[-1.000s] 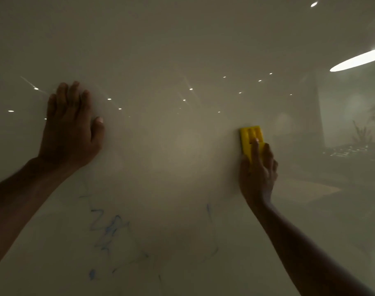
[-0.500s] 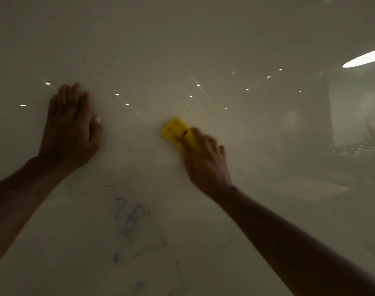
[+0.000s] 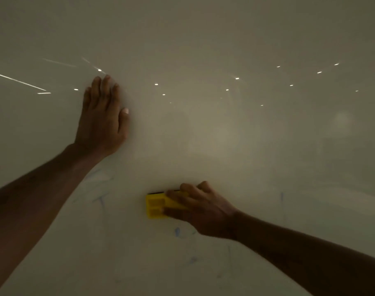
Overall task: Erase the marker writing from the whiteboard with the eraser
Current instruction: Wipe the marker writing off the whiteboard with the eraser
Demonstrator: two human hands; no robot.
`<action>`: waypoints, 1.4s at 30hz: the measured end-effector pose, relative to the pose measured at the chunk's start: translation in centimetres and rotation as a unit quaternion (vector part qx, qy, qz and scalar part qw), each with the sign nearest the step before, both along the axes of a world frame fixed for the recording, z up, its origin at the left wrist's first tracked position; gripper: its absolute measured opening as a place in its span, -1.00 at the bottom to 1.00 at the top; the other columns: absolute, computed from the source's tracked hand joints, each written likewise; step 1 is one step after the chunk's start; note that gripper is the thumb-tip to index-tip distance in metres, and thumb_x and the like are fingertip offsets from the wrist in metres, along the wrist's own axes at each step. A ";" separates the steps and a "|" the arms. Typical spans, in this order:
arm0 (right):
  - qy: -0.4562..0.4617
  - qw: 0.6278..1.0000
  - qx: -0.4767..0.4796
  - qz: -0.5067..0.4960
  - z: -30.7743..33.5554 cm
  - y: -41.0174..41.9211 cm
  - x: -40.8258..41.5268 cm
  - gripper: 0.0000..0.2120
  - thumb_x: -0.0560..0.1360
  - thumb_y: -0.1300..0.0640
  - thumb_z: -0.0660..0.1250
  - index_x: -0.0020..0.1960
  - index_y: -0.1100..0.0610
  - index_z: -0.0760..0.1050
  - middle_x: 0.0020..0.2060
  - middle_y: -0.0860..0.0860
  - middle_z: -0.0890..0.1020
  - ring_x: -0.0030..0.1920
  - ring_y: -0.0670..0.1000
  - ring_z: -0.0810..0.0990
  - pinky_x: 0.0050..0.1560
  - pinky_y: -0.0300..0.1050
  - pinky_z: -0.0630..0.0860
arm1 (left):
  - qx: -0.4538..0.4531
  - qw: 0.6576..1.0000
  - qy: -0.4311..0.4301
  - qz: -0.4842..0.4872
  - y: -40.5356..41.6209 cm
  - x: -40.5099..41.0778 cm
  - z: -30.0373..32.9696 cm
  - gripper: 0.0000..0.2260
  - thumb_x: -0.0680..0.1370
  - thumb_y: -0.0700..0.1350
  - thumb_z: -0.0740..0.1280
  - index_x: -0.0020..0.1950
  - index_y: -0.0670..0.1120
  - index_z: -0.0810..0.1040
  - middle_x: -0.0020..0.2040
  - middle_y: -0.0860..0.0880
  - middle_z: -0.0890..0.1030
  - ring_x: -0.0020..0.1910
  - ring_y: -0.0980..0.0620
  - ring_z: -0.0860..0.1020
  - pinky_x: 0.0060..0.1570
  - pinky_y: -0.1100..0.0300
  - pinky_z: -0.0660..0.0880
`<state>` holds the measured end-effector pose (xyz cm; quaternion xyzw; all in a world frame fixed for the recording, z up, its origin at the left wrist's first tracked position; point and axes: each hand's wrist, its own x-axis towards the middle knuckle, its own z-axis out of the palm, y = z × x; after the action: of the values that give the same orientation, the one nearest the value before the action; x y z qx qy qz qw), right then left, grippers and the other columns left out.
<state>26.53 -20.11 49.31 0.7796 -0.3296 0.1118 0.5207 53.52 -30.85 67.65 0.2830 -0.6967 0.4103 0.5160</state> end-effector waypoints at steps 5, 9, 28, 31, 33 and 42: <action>-0.197 0.974 -0.107 -0.015 7.0 0.4 -1.7 -0.45 0.58 0.02 0.28 0.51 -0.19 0.21 0.45 0.05 0.39 0.25 0.21 0.43 0.01 0.04 0.33 | 0.012 1.000 0.011 0.008 -0.9 4.4 -0.5 -0.47 0.68 -0.05 0.05 0.56 -0.37 0.24 0.60 -0.42 0.18 0.58 -0.46 0.13 0.57 -0.27 0.03; -0.440 0.873 -0.202 -0.050 10.6 0.2 0.6 -0.42 0.52 0.03 0.31 0.52 -0.12 0.30 0.49 0.08 0.35 0.27 0.22 0.39 0.04 0.10 0.37 | 0.021 0.999 0.016 0.017 -1.6 7.8 -1.4 -0.46 0.69 -0.05 0.04 0.58 -0.35 0.24 0.60 -0.41 0.19 0.59 -0.45 0.13 0.57 -0.28 0.05; -0.342 0.929 -0.139 0.021 10.8 -5.0 20.7 -0.43 0.51 0.11 0.32 0.49 -0.15 0.34 0.46 0.03 0.37 0.23 0.21 0.40 -0.01 0.08 0.34 | 0.072 0.996 0.026 0.039 -3.8 18.3 -4.7 -0.47 0.69 -0.07 0.02 0.61 -0.31 0.21 0.62 -0.36 0.19 0.62 -0.39 0.11 0.57 -0.28 0.05; -0.248 0.964 -0.079 0.049 4.5 -6.5 22.9 -0.37 0.49 0.15 0.34 0.51 -0.15 0.30 0.48 0.08 0.32 0.25 0.21 0.36 0.01 0.11 0.37 | 0.078 0.996 0.016 0.043 -4.0 19.2 -5.3 -0.47 0.67 -0.08 0.02 0.60 -0.32 0.20 0.62 -0.36 0.19 0.61 -0.39 0.13 0.58 -0.27 0.06; -0.135 0.988 -0.014 0.076 -0.4 -7.2 23.4 -0.42 0.52 0.16 0.31 0.50 -0.12 0.33 0.48 0.09 0.35 0.28 0.20 0.37 0.05 0.08 0.37 | 0.078 0.996 0.005 0.043 -4.1 19.5 -5.6 -0.46 0.68 -0.09 0.01 0.61 -0.33 0.18 0.63 -0.35 0.17 0.62 -0.39 0.11 0.59 -0.27 0.04; -0.258 0.962 -0.088 0.030 6.7 -6.6 22.2 -0.44 0.53 0.10 0.30 0.49 -0.18 0.34 0.48 0.04 0.38 0.27 0.19 0.36 0.10 0.07 0.31 | 0.058 0.998 0.001 0.031 -4.9 19.8 -6.4 -0.47 0.68 -0.11 0.02 0.62 -0.32 0.18 0.63 -0.36 0.15 0.63 -0.38 0.09 0.60 -0.26 0.02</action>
<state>48.68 -26.71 56.00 0.6848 -0.4181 0.3530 0.4813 73.35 -35.76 61.21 0.3349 -0.7094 0.3848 0.4864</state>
